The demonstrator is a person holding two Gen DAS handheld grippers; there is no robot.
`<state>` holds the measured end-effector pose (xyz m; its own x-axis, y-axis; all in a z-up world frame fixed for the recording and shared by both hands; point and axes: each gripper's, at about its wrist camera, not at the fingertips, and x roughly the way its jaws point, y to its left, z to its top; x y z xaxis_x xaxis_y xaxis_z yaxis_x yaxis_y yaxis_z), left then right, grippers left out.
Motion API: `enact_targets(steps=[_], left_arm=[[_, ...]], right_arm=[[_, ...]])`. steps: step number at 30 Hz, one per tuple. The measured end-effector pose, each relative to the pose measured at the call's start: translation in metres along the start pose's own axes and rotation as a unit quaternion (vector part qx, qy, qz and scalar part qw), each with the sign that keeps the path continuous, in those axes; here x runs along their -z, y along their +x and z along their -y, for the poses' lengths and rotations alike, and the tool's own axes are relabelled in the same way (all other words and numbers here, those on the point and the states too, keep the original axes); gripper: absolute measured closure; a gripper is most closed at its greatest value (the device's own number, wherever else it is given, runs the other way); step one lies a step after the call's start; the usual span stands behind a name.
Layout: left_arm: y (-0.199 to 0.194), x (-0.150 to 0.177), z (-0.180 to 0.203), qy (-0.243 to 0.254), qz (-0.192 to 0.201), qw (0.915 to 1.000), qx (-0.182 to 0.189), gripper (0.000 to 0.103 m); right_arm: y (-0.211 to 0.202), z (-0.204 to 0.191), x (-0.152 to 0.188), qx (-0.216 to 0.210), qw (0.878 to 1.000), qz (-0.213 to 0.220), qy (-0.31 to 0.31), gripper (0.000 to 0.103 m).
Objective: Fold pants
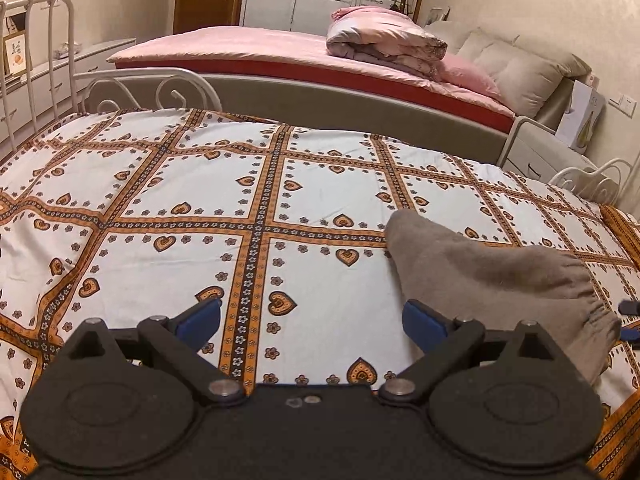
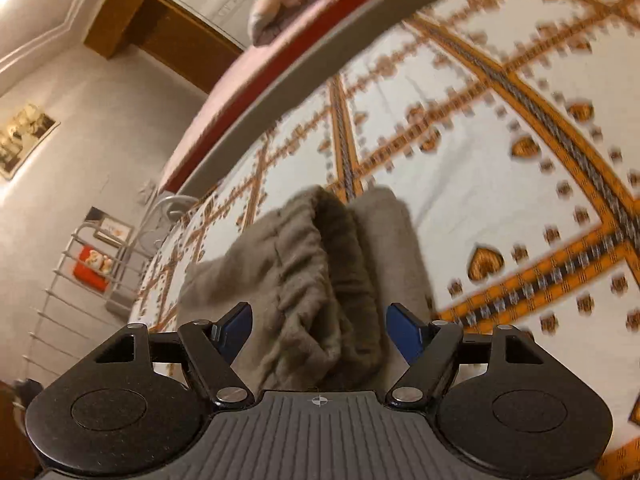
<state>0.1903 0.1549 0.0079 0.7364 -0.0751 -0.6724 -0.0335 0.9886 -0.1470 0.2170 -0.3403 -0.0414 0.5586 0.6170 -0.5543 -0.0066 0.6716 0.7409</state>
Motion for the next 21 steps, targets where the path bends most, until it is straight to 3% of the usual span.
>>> enact_targets(steps=[2,7,12,15,17,21], left_arm=[[0.003,0.000,-0.003,-0.004,-0.005,1.0000,-0.004,0.012],[0.005,-0.001,-0.001,-0.005,-0.008,1.0000,-0.001,0.012],[0.006,0.001,0.005,0.011,-0.013,0.9999,0.001,0.012],[0.007,0.003,0.004,0.016,-0.016,0.9997,-0.004,0.012],[0.006,0.004,0.002,0.013,-0.017,0.9997,-0.007,0.012],[0.007,0.004,0.000,0.011,-0.018,0.9998,-0.008,0.011]], right_arm=[[0.003,0.004,0.001,0.008,1.000,-0.017,0.008,0.029],[0.032,0.011,0.002,-0.032,0.996,-0.063,0.047,0.029],[0.062,0.018,-0.007,-0.061,0.992,-0.066,0.093,0.029],[0.067,0.004,-0.012,-0.063,0.994,-0.072,0.055,0.029],[0.066,-0.007,-0.011,-0.063,0.995,-0.079,0.019,0.045],[0.072,-0.009,-0.007,-0.048,0.995,-0.088,0.007,0.046]])
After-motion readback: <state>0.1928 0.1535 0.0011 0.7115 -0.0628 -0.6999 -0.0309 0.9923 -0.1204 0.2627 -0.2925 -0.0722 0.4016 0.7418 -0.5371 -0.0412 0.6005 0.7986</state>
